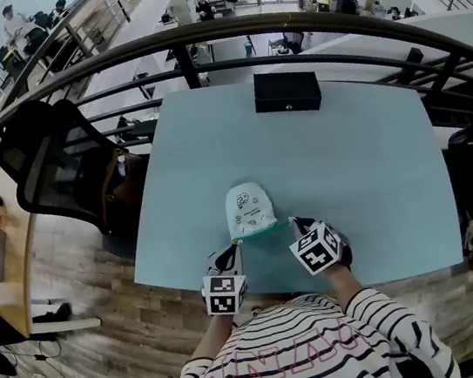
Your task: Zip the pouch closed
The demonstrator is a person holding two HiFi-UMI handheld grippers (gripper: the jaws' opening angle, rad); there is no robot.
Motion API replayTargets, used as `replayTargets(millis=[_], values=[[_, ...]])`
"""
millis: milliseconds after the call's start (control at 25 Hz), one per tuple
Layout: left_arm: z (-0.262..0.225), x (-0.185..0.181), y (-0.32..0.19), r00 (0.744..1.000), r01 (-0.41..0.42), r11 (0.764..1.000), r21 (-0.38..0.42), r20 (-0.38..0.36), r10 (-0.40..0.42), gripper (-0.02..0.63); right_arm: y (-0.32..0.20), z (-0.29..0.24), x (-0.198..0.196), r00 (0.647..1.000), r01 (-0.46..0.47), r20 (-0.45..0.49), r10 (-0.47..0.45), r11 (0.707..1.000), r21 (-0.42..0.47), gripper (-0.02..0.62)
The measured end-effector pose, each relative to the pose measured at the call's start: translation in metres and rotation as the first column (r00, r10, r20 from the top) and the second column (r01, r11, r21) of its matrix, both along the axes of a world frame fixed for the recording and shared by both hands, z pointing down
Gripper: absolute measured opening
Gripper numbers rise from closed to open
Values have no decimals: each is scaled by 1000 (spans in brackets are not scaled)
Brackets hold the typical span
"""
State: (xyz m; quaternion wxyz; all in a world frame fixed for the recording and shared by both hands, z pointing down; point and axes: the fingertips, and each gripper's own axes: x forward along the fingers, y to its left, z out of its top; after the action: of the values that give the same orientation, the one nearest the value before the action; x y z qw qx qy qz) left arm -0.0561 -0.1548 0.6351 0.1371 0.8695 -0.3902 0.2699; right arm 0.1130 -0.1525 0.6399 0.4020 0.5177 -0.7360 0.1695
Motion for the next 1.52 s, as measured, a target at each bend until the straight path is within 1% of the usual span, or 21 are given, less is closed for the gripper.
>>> replayTargets(millis=[200,440,480,560,640,760,960,1280,1520], values=[[0,-4,-6,1000,1,1000,8,13,-1,26,-2,2,2,1000,-16,9,16,1000,2,28],[1,-9,-20,999,23,1000,22,35,-24,26,-5,6,0,1000,-8,6,8,1000,1,28],[2,-12,-23,998,38,999,21,46,-39,26,-5,7,2,1000,-15,-5,15,1000,-1,28],[7,-29,-30,993,94,996,7,65,-94,23,-5,12,14,998,-45,-38,45,999,-11,28],[11,-47,-36,988,137,990,-9,70,-136,23,-3,16,28,996,-74,-43,73,997,-27,28],[12,-62,-42,984,159,987,-2,81,-158,23,-3,20,35,995,-92,-35,91,995,-32,28],[14,-61,-44,986,155,988,2,67,-155,23,-7,26,38,990,-134,-49,134,991,-15,31],[12,-59,-40,988,139,990,8,65,-139,25,-2,15,42,981,-192,-10,192,981,21,32],[7,-53,-34,993,110,994,16,44,-110,25,8,9,40,973,-228,25,227,973,41,32]])
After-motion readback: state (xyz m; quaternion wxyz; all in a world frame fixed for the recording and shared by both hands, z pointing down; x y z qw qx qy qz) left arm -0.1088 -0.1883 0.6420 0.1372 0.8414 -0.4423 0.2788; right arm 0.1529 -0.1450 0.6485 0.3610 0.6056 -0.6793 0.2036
